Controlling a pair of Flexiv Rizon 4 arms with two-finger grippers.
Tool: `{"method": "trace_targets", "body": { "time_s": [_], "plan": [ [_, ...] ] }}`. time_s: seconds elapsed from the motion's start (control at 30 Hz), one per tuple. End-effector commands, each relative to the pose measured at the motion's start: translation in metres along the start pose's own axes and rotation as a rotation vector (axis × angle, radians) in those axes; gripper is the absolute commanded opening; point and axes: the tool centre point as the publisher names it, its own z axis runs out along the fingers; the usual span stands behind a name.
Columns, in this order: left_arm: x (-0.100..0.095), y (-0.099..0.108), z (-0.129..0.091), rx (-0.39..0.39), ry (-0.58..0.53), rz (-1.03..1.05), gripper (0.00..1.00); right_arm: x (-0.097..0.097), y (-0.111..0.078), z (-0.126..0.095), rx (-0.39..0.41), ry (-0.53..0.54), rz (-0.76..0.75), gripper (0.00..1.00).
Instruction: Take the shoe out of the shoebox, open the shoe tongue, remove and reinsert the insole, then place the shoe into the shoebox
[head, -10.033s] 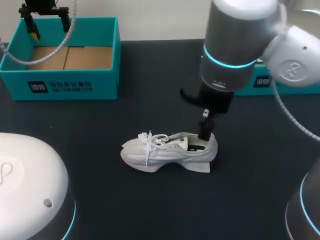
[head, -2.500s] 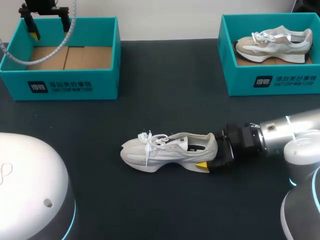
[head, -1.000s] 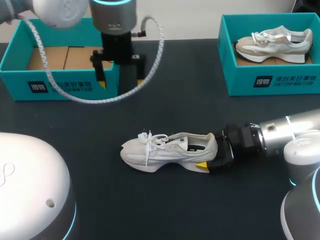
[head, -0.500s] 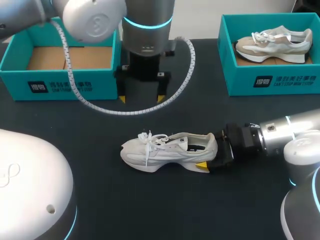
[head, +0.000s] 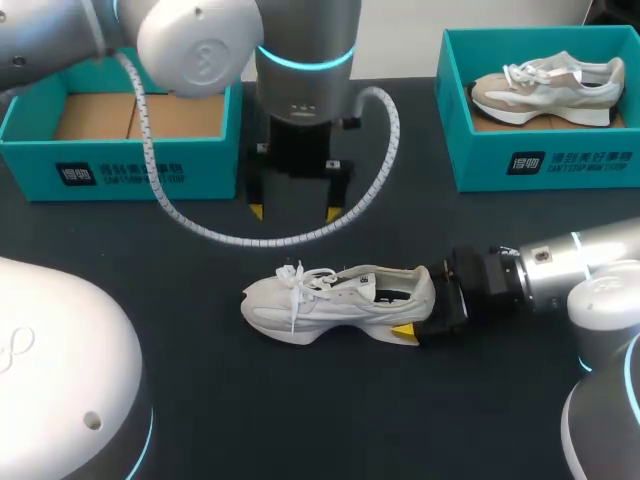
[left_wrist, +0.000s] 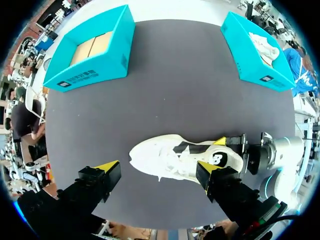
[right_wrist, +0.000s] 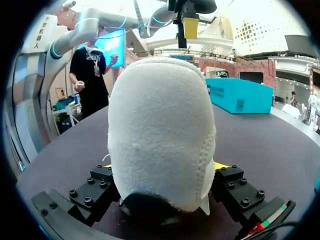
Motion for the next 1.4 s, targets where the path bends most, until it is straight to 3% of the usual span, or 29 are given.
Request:
{"method": "trace_targets", "body": {
  "time_s": [0.03, 0.23, 0.5, 0.77, 1.4],
  "plan": [
    [0.031, 0.008, 0.017, -0.017, -0.013, 0.038, 1.0, 0.0, -0.004, 0.005, 0.005, -0.002, 0.001, 0.0],
    [0.059, 0.022, 0.03, -0.054, -0.017, 0.114, 1.0, 0.0, -0.004, 0.005, 0.005, -0.002, 0.001, 0.0],
    [0.084, 0.041, 0.045, -0.065, -0.055, 0.148, 1.0, 0.0, -0.004, 0.005, 0.005, -0.002, 0.001, 0.0],
    [0.092, 0.047, 0.057, -0.056, -0.099, 0.13, 1.0, 0.0, -0.004, 0.005, 0.005, -0.002, 0.001, 0.0],
    [0.094, 0.037, 0.094, -0.029, -0.207, 0.041, 1.0, 0.0, -0.004, 0.005, 0.005, -0.002, 0.001, 0.0]
  ]
}}
